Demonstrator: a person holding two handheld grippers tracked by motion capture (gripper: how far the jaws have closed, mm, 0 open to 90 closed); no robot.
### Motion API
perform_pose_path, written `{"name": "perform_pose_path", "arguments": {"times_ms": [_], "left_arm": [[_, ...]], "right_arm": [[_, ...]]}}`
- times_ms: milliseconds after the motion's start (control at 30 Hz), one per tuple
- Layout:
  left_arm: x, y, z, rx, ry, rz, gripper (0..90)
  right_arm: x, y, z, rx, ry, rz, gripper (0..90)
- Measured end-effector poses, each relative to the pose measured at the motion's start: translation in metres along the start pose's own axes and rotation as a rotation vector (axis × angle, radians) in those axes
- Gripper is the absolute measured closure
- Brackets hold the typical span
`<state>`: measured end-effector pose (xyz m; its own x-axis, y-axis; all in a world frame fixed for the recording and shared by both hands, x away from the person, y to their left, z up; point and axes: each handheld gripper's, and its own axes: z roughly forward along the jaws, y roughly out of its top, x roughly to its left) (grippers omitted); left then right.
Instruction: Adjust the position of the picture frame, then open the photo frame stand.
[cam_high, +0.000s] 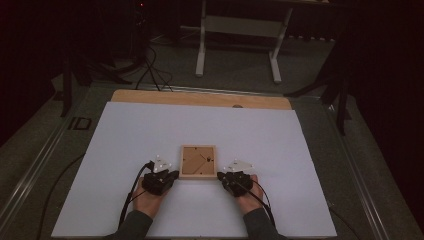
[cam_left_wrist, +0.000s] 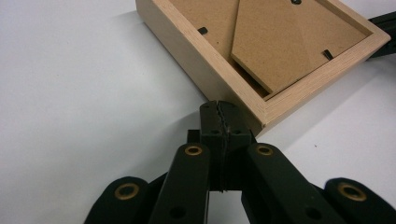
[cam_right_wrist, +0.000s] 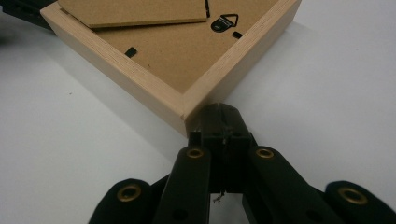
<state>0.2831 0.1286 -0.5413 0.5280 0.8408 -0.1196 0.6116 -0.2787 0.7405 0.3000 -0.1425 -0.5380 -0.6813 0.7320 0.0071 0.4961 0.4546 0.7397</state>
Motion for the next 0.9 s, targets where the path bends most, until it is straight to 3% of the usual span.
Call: {"name": "perform_pose_path", "arguments": {"times_ms": [200,400,600,900], "left_arm": [[0.002,0.0,-0.001,0.001,0.002,-0.002,85.2],[0.006,0.001,-0.004,-0.023,0.012,-0.004,83.7],[0.006,0.003,-0.011,-0.066,0.012,0.009,82.2],[-0.003,0.012,-0.021,-0.102,-0.039,0.058,75.4]], "right_arm": [[-0.002,0.002,-0.003,-0.026,-0.029,-0.004,87.4],[-0.011,0.004,-0.014,-0.093,-0.05,0.015,86.3],[-0.01,0.005,-0.018,-0.126,-0.042,0.013,86.0],[-0.004,0.006,-0.017,-0.139,-0.001,-0.017,85.8]]}}
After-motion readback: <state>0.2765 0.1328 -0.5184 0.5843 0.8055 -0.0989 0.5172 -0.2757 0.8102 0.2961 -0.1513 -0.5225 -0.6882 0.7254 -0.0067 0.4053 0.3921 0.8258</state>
